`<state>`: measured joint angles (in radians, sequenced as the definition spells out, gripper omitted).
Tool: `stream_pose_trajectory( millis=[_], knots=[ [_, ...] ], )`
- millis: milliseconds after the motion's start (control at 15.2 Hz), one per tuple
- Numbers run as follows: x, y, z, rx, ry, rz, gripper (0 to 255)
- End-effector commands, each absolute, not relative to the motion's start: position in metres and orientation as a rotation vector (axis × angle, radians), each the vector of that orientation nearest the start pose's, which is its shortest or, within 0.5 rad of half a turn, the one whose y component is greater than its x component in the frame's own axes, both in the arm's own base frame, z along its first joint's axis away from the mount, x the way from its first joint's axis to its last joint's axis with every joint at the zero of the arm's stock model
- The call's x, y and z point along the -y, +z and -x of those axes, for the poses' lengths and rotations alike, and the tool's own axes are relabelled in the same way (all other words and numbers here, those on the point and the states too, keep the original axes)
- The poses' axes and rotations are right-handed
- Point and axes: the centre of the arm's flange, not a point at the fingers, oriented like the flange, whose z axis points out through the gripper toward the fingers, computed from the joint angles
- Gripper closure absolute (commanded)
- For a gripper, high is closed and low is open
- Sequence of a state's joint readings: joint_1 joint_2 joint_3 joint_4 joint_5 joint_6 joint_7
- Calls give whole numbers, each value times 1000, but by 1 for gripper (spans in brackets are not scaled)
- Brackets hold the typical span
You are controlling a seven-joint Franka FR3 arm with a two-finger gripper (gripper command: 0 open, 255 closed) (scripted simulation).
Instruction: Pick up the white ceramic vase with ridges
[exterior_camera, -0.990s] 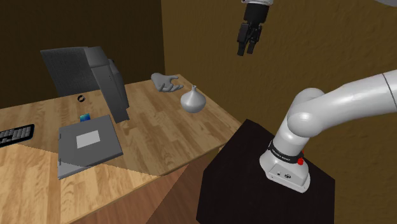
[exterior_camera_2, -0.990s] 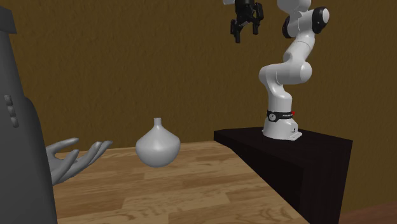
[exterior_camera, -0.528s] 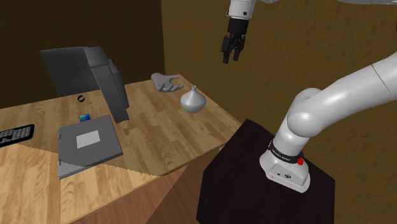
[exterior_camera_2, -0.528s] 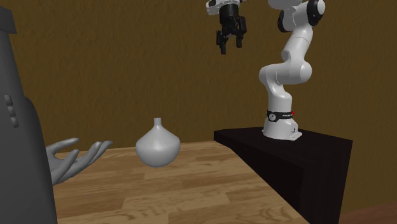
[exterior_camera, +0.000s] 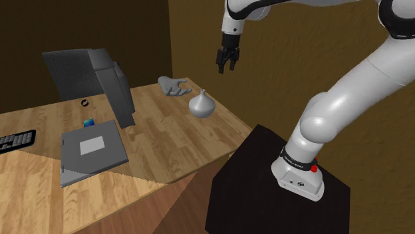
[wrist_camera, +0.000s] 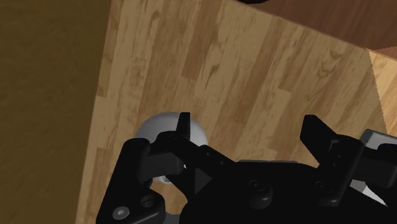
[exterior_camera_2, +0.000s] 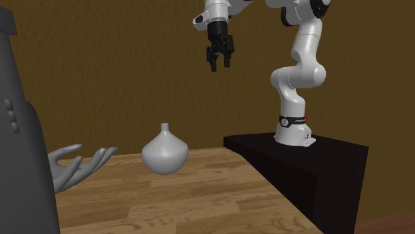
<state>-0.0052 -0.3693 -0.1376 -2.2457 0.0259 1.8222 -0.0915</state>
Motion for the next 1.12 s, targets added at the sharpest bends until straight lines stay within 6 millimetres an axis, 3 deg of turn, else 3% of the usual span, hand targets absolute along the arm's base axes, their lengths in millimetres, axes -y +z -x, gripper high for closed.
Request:
stream_pose_trajectory(
  millis=[0, 1056],
  knots=[
    [72, 489, -451, -78, 80, 3065, 0],
    [132, 356, -607, -124, 133, 3103, 0]
  ],
)
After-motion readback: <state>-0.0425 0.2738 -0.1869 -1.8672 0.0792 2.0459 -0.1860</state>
